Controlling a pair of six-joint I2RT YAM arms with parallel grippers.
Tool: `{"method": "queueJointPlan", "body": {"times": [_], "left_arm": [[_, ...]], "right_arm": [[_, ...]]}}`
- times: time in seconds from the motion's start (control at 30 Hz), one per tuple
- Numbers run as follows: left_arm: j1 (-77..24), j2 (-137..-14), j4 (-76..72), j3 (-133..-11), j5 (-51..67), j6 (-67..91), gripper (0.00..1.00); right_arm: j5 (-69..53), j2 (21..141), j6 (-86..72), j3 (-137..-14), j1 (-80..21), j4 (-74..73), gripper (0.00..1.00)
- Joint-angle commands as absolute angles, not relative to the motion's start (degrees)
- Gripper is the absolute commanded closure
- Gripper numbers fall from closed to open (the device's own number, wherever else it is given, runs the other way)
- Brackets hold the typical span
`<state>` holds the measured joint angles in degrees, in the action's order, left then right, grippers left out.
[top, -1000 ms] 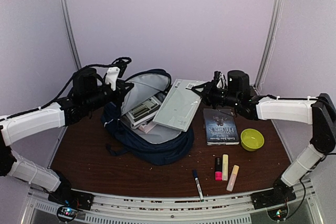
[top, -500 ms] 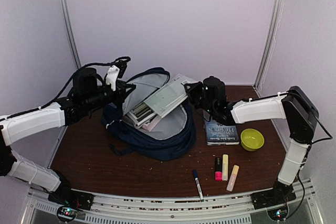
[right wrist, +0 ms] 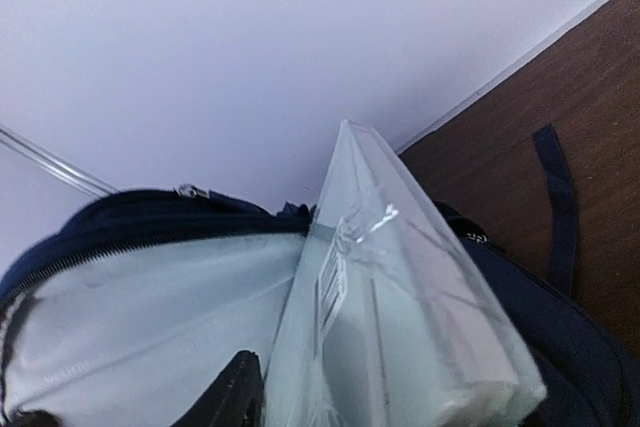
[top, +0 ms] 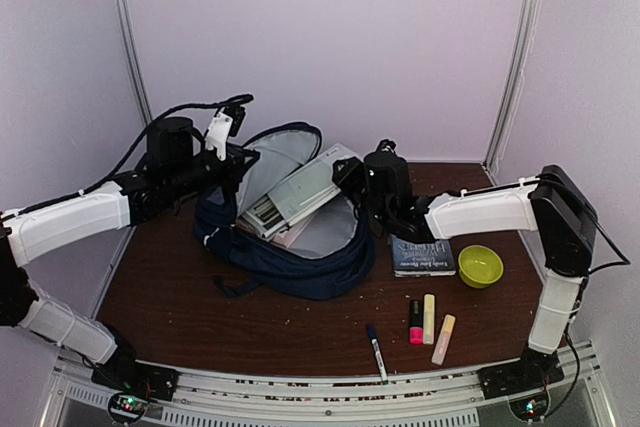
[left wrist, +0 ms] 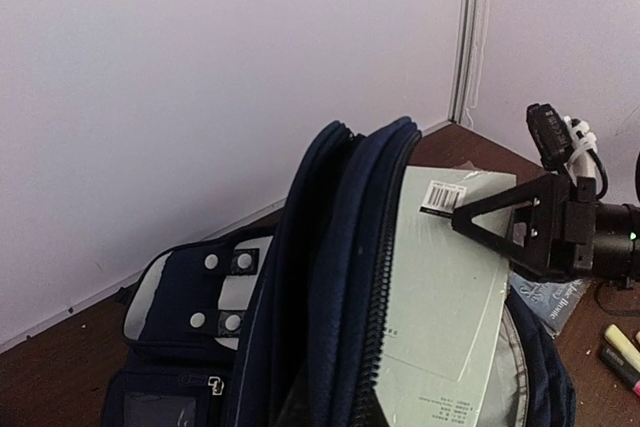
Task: Pack the student bag
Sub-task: Place the book in the largest pocket of the bag.
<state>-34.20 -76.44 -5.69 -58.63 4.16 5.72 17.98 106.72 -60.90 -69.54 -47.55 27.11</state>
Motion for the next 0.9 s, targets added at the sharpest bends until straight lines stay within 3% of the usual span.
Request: {"method": "queueJointPlan", "body": {"times": [0.0, 0.3, 0.47, 0.87], "left_arm": [[-34.3, -75.4, -15.8, -62.5, 1.9, 6.7, 1.0], [-34.1, -75.4, -14.7, -62.7, 0.9, 5.1, 1.0], [-34.1, -75.3, -14.6, -62.7, 0.9, 4.8, 1.0], [-34.0, -74.8, -15.2, -61.1, -0.4, 4.5, 1.0]], "right_arm": [[10.2, 102.7, -50.8, -67.2, -48.0, 22.5, 0.48], [-0.4, 97.0, -39.1, -65.5, -47.9, 5.5, 0.3], [-4.4, 95.2, -34.1, -66.1, -47.4, -5.3, 0.28], [-17.6, 81.6, -27.5, -62.2, -40.9, -10.1, 0.26]]}}
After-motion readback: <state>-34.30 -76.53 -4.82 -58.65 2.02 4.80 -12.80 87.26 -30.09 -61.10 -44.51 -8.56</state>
